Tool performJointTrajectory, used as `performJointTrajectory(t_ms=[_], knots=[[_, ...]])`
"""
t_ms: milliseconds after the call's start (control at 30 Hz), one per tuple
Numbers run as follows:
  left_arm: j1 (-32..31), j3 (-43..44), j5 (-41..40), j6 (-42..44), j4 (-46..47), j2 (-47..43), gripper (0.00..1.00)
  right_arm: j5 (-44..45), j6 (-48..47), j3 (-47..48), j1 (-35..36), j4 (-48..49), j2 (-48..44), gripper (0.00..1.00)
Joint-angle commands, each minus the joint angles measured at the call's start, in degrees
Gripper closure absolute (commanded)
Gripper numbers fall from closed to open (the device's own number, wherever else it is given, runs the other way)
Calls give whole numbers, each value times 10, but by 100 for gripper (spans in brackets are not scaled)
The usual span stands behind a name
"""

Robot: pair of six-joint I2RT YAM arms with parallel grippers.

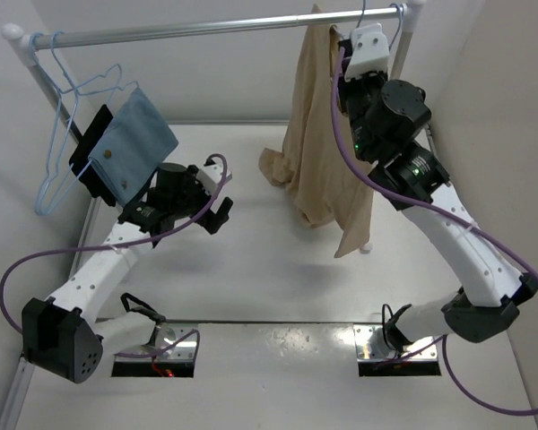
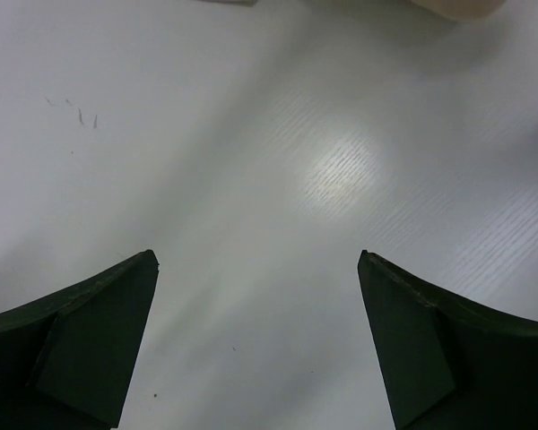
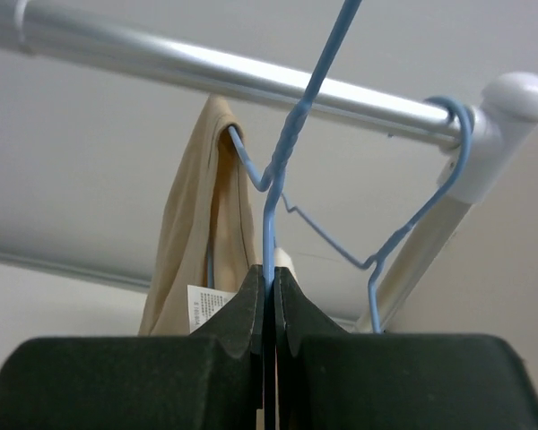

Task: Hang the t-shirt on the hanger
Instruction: Hang the hanger with tshirt onto the clothesline

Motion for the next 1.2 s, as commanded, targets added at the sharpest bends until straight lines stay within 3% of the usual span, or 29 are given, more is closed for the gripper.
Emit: performJointTrajectory(t_ms=[0, 167, 600, 633, 667, 767, 967, 1100, 1167], knots=[[3, -5, 12, -12, 24, -20, 0, 51, -37, 62, -2, 61, 29, 100], [3, -11, 12, -12, 30, -26, 0, 84, -77, 66, -12, 98, 63, 100], [8, -22, 7, -17, 30, -42, 0, 120, -43, -99, -30, 141, 41, 100], [8, -22, 7, -17, 30, -42, 0, 120, -43, -108, -30, 141, 27, 95], [8, -22, 7, -17, 30, -42, 0, 109, -43, -118, -30, 147, 17, 75], [8, -27, 12, -17, 30, -42, 0, 65, -57, -152, -19, 164, -18, 46], [8, -27, 18, -17, 30, -42, 0, 33, -51, -157, -19, 164, -47, 28], [14, -39, 18, -12, 30, -49, 0, -33, -67, -144, -19, 191, -63, 0], [14, -45, 12, -5, 24, -49, 0, -59, -72, -122, -19, 209, -74, 0]])
